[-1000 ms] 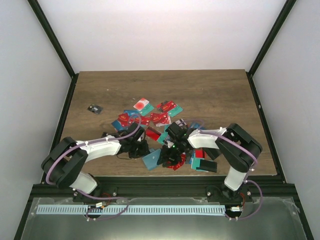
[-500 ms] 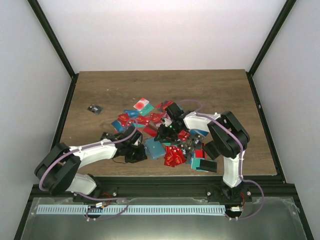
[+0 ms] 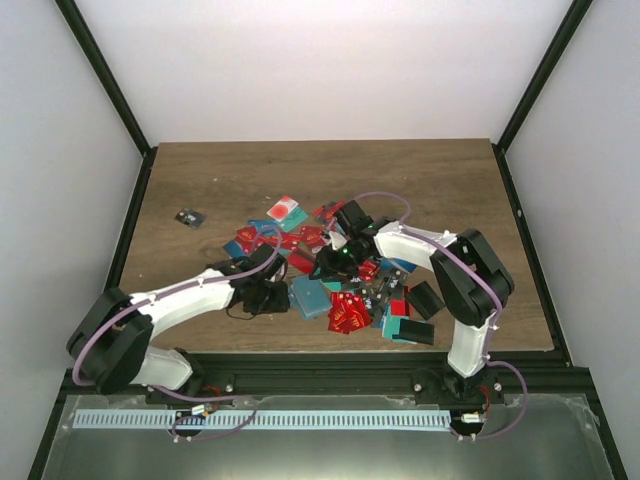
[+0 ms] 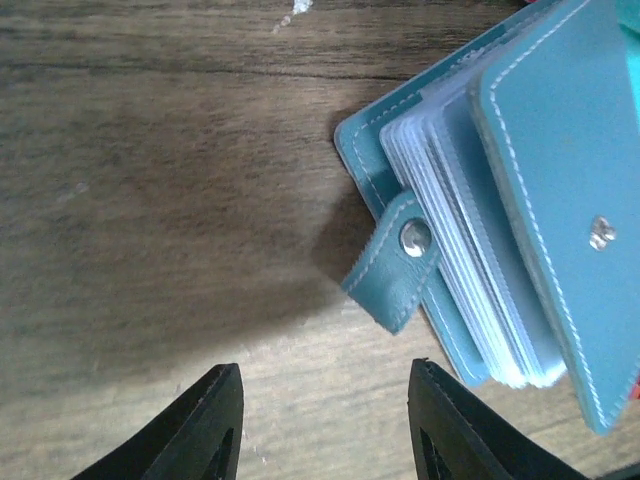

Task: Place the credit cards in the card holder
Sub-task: Close the card holder at the center of the board.

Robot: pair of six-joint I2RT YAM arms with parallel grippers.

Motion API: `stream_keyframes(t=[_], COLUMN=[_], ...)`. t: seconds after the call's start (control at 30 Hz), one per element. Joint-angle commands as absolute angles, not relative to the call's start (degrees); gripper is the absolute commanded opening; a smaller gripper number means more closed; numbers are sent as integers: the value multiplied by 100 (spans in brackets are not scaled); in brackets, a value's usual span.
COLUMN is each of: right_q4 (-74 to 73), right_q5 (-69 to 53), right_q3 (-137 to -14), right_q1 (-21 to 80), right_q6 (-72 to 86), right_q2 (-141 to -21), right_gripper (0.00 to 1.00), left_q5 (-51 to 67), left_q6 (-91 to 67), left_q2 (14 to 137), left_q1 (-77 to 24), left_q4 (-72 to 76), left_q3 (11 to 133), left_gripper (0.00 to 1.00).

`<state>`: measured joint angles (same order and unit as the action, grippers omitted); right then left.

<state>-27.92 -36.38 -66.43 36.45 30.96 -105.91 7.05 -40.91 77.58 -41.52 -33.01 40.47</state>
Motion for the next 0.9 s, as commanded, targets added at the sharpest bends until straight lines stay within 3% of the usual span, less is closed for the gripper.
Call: stream_keyframes(t=[0.0, 0.33, 0.5, 0.6, 0.87], right_q4=[-2858, -2682, -2471, -2374, -2484], right_q5=[-3705, -3899, -3986, -3975, -3557], right_q3=[-6538, -6356, -6145, -6075, -6270], right_q1=[3646, 3650, 3696, 3813, 4220], right_q6=[2998, 3173, 3333, 3411, 3556], right_q2=[-10340, -10240, -10200, -10245, -10584], right_gripper=[44, 44, 44, 44, 44], left_q5=[626, 874, 489, 341, 243], left_q6=[-3463, -3206, -3296, -3381, -3686], left_q2=[8171, 8916, 8967, 8877, 8396], left_q1=[-4155, -4156, -4153, -4154, -4083], left_q4=[-2988, -2545, -2638, -2664, -2482], left_q3=[4266, 4478, 4411, 4304, 3999], left_gripper=[48, 47, 21, 12, 15])
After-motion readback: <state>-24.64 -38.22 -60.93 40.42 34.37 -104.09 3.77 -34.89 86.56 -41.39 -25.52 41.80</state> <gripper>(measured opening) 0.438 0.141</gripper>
